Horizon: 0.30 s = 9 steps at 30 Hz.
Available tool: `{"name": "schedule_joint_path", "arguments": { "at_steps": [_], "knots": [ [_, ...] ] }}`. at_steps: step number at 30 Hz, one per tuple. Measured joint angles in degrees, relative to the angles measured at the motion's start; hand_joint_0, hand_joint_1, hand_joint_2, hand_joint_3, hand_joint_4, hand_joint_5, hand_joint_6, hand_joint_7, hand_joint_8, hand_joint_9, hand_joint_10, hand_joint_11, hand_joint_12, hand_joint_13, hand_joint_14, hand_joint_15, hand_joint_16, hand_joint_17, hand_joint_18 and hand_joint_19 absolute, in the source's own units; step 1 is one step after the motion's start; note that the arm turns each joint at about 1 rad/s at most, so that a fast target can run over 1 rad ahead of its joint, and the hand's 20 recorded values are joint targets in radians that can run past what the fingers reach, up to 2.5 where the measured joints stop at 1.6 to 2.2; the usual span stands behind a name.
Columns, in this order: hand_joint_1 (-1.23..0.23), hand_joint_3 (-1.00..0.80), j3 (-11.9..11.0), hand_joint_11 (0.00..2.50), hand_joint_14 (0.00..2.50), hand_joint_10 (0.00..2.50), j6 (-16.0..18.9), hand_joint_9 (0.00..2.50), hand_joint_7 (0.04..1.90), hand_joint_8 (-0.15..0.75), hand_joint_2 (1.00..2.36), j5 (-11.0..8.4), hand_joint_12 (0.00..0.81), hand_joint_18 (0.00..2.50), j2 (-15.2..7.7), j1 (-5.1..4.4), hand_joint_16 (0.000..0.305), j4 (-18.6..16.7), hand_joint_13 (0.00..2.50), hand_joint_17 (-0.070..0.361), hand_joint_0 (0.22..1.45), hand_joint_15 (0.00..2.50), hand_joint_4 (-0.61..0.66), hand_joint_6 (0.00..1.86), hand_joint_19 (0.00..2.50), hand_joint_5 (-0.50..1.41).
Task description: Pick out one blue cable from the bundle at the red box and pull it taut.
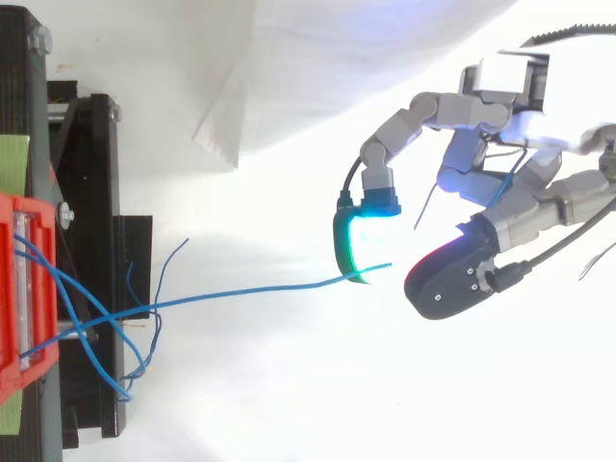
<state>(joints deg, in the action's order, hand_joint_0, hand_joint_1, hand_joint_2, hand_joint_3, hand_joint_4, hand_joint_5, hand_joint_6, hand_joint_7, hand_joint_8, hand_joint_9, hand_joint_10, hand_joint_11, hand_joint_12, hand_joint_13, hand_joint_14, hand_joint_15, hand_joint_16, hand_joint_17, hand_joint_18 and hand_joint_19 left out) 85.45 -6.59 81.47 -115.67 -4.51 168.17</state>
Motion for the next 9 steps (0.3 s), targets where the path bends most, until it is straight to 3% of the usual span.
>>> {"name": "schedule_joint_path", "arguments": {
  "at_steps": [9],
  "knots": [
    [-0.82, -0.12, 0.01, 1.3, 2.45, 2.43, 0.0, 1.34, 0.97, 0.243, 1.02, 0.0, 0.297, 1.47, 0.0, 0.0, 0.035, -0.01, 1.25, 0.079, 0.68, 1.28, -0.21, 0.92, 1.87, -0.12]
  ]
}}
